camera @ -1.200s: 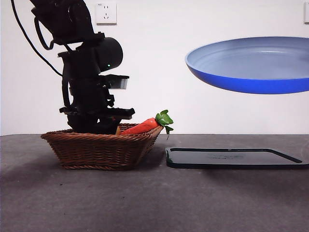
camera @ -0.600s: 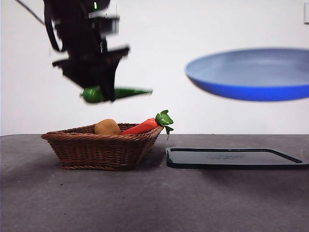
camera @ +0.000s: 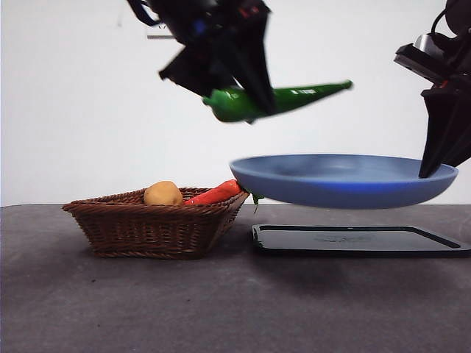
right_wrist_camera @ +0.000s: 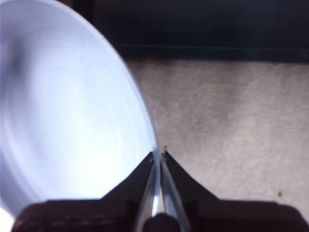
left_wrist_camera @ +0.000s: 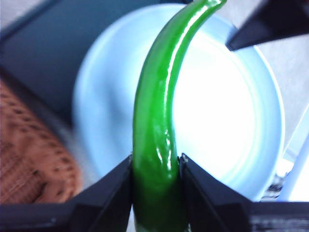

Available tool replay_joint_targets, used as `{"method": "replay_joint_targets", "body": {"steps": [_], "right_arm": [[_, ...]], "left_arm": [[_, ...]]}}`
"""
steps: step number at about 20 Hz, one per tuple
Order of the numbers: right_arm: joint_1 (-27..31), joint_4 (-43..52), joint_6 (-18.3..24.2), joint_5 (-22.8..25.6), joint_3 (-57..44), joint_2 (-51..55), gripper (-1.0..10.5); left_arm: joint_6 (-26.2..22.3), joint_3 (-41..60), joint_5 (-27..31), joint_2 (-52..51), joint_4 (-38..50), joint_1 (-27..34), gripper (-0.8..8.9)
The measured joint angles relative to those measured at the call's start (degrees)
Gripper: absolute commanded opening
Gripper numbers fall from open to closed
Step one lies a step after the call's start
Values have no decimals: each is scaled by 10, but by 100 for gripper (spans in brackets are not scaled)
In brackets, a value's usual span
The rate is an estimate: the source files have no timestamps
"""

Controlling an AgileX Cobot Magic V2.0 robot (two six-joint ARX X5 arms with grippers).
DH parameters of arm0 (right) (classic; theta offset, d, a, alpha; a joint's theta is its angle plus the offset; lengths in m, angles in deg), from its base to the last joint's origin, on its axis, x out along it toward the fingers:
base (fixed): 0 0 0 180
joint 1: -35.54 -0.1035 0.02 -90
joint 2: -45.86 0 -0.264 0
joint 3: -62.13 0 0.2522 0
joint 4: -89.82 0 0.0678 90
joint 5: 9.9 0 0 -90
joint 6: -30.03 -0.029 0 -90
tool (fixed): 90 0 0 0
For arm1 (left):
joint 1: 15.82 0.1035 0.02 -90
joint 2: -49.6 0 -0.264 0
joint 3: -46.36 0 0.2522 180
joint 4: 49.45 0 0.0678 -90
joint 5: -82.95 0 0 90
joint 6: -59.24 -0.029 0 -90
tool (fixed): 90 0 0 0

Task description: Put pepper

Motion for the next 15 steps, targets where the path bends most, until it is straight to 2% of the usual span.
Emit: {"method": "replay_joint_targets", "body": {"steps": [6, 11, 15], "right_arm": [[-12, -5, -5, -1, 0, 0, 3], [-16, -5, -5, -2, 0, 0, 3], [-19, -6, -6, -27, 0, 0, 3]], "left_arm": [[-8, 0, 16, 70, 27, -16, 126], [-9, 0, 16, 76, 36, -17, 134], [-9, 0, 16, 77, 35, -17, 182]]}}
